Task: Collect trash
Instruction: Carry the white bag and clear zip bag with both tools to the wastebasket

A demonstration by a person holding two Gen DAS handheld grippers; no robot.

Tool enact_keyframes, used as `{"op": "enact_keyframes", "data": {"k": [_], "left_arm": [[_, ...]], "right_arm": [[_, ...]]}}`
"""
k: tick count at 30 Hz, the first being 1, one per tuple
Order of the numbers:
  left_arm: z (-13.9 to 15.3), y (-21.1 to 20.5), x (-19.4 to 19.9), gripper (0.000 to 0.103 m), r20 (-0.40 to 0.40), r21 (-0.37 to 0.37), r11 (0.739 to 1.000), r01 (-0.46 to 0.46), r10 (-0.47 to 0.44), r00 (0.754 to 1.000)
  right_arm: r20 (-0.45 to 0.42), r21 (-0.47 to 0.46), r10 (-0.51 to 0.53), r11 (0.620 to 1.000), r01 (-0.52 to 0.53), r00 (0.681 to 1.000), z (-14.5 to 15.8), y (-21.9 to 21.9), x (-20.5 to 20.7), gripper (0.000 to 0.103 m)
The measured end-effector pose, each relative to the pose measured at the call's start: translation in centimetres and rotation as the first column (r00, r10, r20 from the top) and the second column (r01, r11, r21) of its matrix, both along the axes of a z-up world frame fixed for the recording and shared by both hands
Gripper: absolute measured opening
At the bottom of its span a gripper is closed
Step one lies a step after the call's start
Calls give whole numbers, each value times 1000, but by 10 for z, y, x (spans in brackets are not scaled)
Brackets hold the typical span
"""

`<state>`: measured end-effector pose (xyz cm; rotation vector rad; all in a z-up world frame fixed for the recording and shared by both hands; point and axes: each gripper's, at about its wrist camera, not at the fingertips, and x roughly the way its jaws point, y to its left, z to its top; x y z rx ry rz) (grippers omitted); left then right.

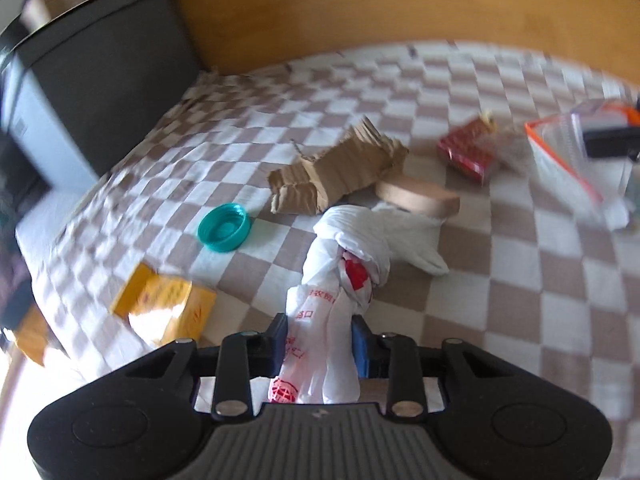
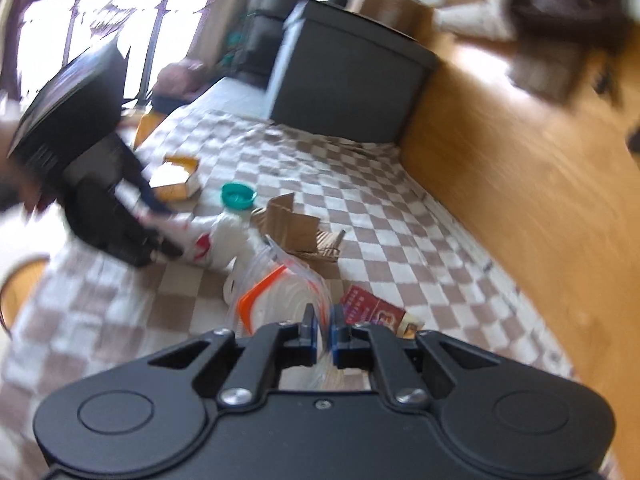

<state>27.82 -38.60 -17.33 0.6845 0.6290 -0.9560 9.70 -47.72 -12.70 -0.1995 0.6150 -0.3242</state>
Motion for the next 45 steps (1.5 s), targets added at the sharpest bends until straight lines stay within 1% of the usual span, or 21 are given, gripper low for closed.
{"op": "enact_keyframes", "data": {"k": [3, 5, 8, 11, 14, 17, 19, 22, 25, 32, 37, 40, 43, 45], "left_arm": [[2, 20, -8, 32, -32, -95, 993, -74, 72, 997], [7, 35, -12, 32, -68, -164, 978, -130, 121, 990], [15, 59, -16, 32, -114, -258, 943, -209, 186, 976], [25, 82, -19, 31, -151, -331, 905, -268, 230, 961], [37, 107, -22, 31, -170, -388, 867, -312, 266, 949], [48, 129, -25, 31, -166, -423, 841, -338, 295, 941], [55, 143, -26, 31, -167, -441, 823, -359, 318, 933], [61, 166, -25, 31, -153, -451, 803, -391, 362, 920], [64, 194, -22, 31, -161, -455, 778, -434, 407, 899], [67, 270, -12, 31, -165, -462, 707, -535, 524, 835], [63, 312, -5, 31, -165, -451, 673, -586, 583, 796], [56, 332, 3, 31, -163, -444, 652, -615, 616, 771], [47, 351, 13, 31, -196, -445, 617, -649, 640, 743], [39, 364, 22, 31, -220, -441, 591, -676, 659, 720]], "right_arm": [[40, 68, -59, 996, 56, 997, 3, -3, -3, 6], [66, 113, -93, 990, 85, 993, 6, -4, -6, 6], [97, 179, -139, 976, 120, 986, 10, -4, -7, 6], [119, 212, -168, 967, 140, 979, 14, 3, -6, 6], [137, 221, -188, 963, 155, 972, 18, 14, -3, 6], [150, 240, -200, 957, 161, 968, 22, 27, 2, 6], [163, 255, -198, 955, 152, 967, 25, 38, 8, 6], [174, 258, -176, 958, 128, 969, 28, 59, 20, 6], [179, 262, -143, 961, 93, 973, 31, 82, 37, 6], [178, 266, -46, 964, -4, 983, 34, 145, 77, 6], [168, 270, 27, 960, -72, 986, 29, 189, 107, 6], [158, 295, 64, 949, -109, 985, 22, 215, 127, 6], [147, 314, 94, 939, -137, 985, 12, 240, 146, 6], [136, 317, 115, 936, -153, 984, 5, 256, 160, 6]]}}
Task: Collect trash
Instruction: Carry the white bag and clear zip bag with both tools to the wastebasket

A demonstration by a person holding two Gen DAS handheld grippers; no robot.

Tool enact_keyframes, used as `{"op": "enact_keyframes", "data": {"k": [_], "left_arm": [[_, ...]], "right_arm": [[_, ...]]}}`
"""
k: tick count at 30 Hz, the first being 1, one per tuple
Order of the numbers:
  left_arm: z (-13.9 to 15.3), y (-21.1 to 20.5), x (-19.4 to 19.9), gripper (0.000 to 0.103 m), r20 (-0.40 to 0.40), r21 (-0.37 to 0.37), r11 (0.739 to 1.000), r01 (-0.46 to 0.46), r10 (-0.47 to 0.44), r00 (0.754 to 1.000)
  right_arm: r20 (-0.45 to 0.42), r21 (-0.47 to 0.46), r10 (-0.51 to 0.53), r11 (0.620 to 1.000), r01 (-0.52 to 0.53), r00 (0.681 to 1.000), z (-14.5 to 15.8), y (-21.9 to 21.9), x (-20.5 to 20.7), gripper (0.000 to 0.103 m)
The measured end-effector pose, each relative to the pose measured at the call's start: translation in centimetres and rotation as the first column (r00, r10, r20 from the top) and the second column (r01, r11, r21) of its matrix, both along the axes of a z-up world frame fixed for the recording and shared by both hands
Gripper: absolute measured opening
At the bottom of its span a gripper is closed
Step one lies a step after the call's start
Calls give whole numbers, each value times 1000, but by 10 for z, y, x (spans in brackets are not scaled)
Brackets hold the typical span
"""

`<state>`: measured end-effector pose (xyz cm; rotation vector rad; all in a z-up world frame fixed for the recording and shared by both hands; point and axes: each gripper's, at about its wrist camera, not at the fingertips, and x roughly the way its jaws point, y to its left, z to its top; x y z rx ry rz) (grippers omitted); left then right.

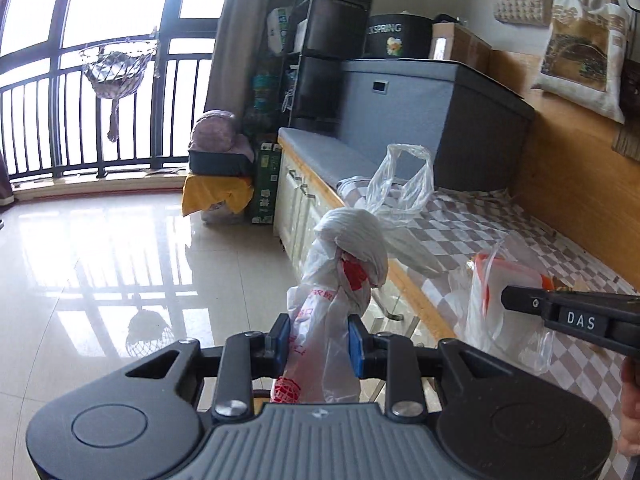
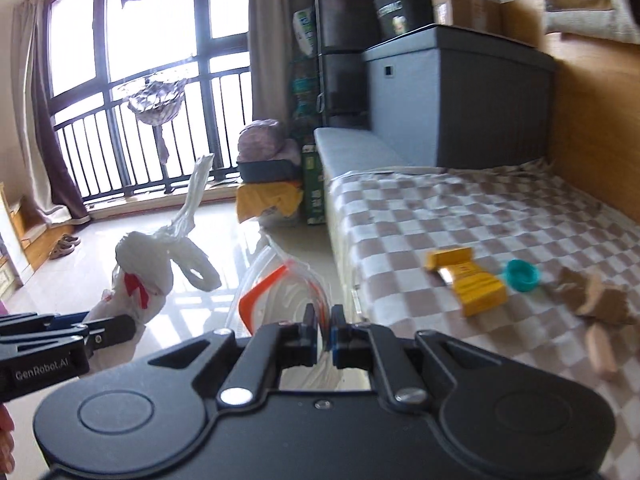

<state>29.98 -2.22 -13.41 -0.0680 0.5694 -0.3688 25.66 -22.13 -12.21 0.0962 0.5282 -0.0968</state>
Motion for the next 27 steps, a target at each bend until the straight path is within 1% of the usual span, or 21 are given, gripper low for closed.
{"op": "enact_keyframes", "data": {"k": [3, 6, 8, 10, 14, 18, 20, 23, 25, 27], "left_arm": [[-14, 14, 11, 31, -21, -4, 999, -42, 41, 999], [-33, 26, 25, 31, -56, -30, 997, -75, 73, 996], [-47, 31, 37, 31, -82, -39, 995, -89, 86, 993], [-61, 32, 47, 31, -105, -31, 994, -102, 98, 990], [-96, 37, 63, 31, -158, -35, 991, -126, 119, 980], [-135, 45, 73, 31, -244, -20, 988, -153, 144, 959], [-150, 50, 78, 31, -284, -26, 985, -173, 159, 946], [-167, 54, 87, 31, -333, -32, 981, -191, 170, 927], [-175, 52, 92, 31, -355, -34, 981, -192, 168, 920], [-182, 49, 96, 31, -387, -53, 981, -189, 154, 909]], "right_arm": [[-24, 10, 27, 1000, -27, 999, -15, 21, 20, 6], [-55, 24, 45, 999, -43, 998, -35, 37, 39, 6], [-79, 29, 47, 999, -45, 996, -49, 44, 51, 6], [-101, 37, 49, 998, -45, 994, -64, 49, 62, 6], [-149, 81, 69, 995, -57, 986, -99, 54, 84, 6], [-210, 96, 80, 994, -61, 974, -135, 60, 103, 6], [-231, 112, 89, 992, -64, 969, -151, 62, 108, 6], [-266, 124, 104, 990, -73, 958, -173, 65, 114, 6], [-293, 130, 119, 988, -83, 949, -186, 68, 118, 6], [-319, 139, 129, 986, -88, 939, -197, 70, 123, 6]]}}
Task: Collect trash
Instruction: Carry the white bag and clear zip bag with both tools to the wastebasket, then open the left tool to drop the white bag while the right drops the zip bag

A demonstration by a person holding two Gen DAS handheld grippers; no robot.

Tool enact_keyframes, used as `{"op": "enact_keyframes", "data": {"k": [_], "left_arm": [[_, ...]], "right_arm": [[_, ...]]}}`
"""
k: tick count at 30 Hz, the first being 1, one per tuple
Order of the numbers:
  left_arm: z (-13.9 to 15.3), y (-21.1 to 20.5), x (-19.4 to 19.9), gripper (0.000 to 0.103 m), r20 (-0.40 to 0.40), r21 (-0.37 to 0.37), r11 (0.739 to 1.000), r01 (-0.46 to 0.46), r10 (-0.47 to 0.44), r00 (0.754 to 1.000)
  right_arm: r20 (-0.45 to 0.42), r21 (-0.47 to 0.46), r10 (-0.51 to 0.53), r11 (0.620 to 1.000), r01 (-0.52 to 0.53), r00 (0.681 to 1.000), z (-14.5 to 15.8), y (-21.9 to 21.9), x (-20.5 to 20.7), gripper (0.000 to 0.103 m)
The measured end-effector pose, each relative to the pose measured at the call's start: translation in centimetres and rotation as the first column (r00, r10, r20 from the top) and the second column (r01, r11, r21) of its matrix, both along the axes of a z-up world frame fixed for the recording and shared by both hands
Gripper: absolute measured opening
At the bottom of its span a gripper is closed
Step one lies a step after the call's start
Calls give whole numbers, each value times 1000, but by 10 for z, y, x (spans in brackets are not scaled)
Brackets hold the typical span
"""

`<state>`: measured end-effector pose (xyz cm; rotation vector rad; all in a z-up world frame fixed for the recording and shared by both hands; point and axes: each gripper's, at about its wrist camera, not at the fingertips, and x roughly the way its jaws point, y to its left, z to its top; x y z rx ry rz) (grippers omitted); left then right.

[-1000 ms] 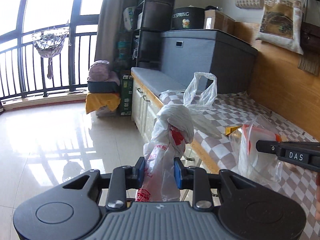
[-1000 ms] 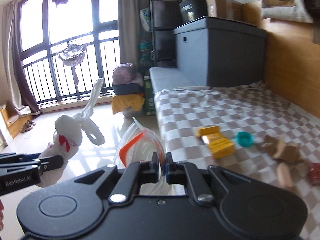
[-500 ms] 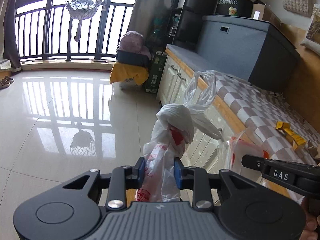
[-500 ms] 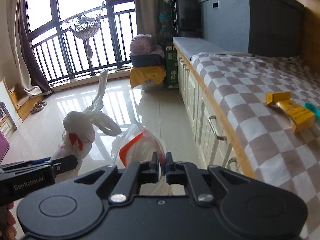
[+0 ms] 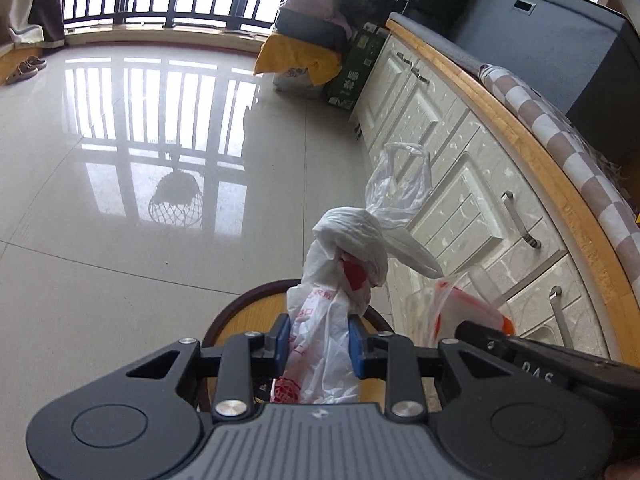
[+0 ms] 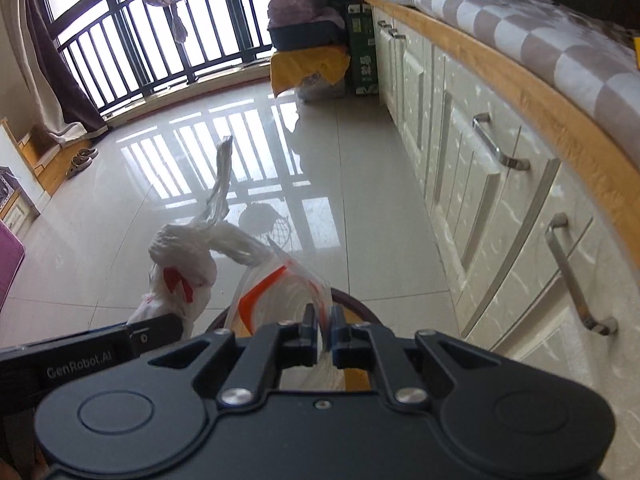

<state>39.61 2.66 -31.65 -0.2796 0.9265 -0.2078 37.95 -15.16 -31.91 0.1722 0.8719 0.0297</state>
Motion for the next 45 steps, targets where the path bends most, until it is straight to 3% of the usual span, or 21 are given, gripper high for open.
{"op": "enact_keyframes", "data": {"k": [3, 13, 21, 25, 27, 32, 39, 43, 45], "left_arm": [[-13, -5, 6, 32, -55, -25, 1000, 1, -3, 999], [-73, -6, 13, 32, -249, 26, 999, -34, 40, 968], [-90, -15, 18, 35, -280, 111, 994, -24, 54, 958], [-92, -20, 21, 47, -292, 138, 990, 15, 27, 956], [-92, -23, 21, 64, -296, 156, 987, 27, 20, 955], [-96, -27, 19, 78, -315, 184, 980, 75, -14, 949], [-101, -29, 19, 83, -329, 221, 969, 115, -37, 944], [-102, -26, 20, 86, -332, 228, 967, 117, -36, 943], [-102, -25, 20, 93, -331, 226, 967, 121, -41, 943]], "right_arm": [[-31, 0, 18, 1000, -18, 999, -14, 2, 6, 6], [-169, 64, -36, 997, 47, 985, -57, -19, 25, 7], [-232, 120, -64, 988, 94, 971, -80, -29, 34, 7], [-245, 115, -65, 989, 96, 967, -90, -28, 34, 7], [-256, 112, -61, 989, 92, 965, -95, -27, 35, 7], [-266, 103, -34, 993, 63, 963, -102, -21, 35, 7], [-289, 91, 1, 996, 26, 957, -109, -17, 36, 9], [-301, 74, 6, 997, 17, 954, -111, -17, 37, 22], [-302, 61, 14, 998, 5, 953, -111, -17, 37, 25]]}}
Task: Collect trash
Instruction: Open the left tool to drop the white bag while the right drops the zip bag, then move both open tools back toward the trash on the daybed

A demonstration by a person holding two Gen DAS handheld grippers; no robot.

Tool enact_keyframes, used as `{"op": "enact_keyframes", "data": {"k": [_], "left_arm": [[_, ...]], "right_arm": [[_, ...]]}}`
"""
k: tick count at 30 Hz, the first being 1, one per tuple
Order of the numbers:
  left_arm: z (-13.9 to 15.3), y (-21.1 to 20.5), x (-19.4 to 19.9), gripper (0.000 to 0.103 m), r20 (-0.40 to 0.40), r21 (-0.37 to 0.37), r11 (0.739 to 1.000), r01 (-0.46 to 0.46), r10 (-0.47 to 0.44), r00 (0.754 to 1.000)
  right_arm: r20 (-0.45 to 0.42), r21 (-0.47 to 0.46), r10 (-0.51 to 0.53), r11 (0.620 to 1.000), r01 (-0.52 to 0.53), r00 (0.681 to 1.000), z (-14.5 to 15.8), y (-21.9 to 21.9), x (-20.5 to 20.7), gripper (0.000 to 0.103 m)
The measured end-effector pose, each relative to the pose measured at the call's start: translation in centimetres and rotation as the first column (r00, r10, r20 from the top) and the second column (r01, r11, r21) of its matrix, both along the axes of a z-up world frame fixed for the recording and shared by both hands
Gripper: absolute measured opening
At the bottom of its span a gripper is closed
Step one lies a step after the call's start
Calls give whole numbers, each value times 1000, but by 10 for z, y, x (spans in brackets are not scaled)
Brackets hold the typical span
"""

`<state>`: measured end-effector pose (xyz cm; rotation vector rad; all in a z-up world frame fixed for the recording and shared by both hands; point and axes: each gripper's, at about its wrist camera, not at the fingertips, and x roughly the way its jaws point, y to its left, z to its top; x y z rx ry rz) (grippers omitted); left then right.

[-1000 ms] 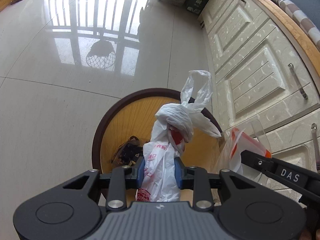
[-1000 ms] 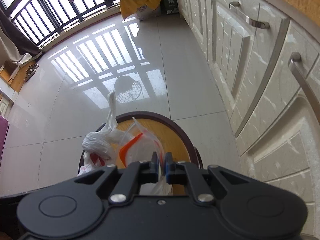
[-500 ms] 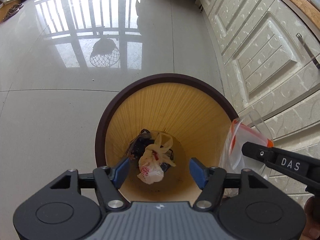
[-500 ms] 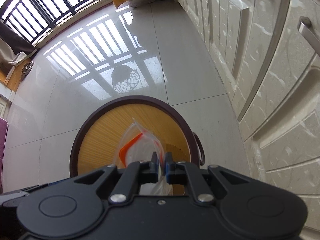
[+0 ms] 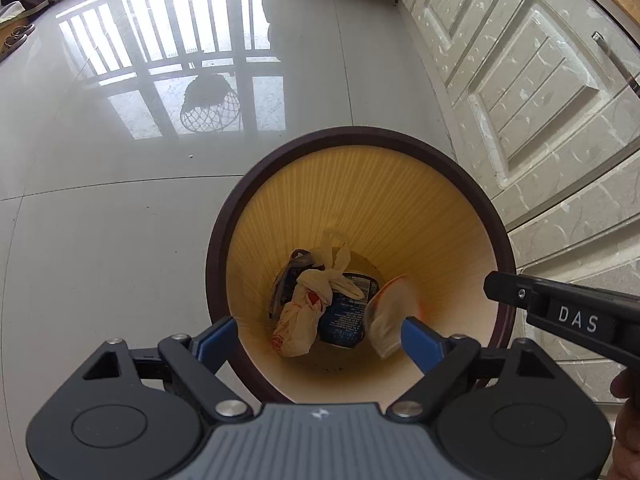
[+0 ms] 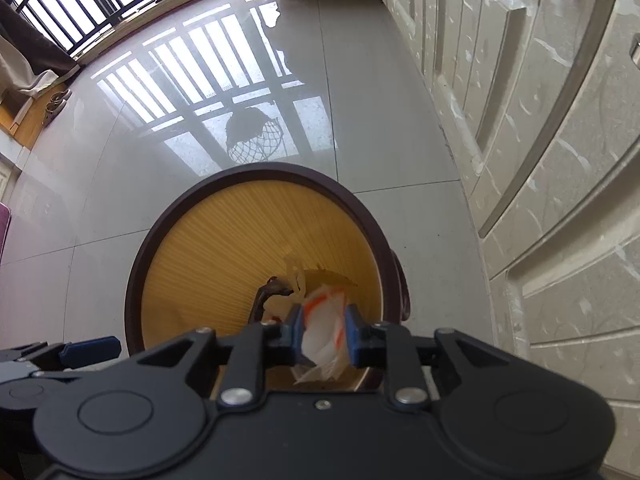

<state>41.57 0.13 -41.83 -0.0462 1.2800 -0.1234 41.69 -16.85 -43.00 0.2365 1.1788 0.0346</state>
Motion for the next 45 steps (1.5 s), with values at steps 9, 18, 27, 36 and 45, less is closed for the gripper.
{"op": "enact_keyframes", "data": {"k": [9, 18, 27, 36, 45], "left_arm": [[0, 5, 1, 99, 0, 13, 1000, -1, 1, 1000], [1, 13, 0, 101, -3, 19, 1000, -3, 3, 1000], [6, 23, -3, 103, 6, 14, 1000, -21, 21, 1000], [17, 32, -11, 103, 23, 20, 999, -28, 27, 999], [36, 51, -30, 103, 66, 28, 998, -61, 59, 996]], "right_arm": [[-26, -45, 67, 997, -68, 997, -1, 6, -1, 28], [-19, -82, 94, 992, -95, 995, 6, 6, -4, 38], [-17, -134, 104, 985, -105, 994, 13, 5, -10, 63], [14, -188, 98, 978, -94, 995, 23, 0, -23, 100], [45, -233, 95, 969, -83, 994, 42, 4, -37, 103]]}}
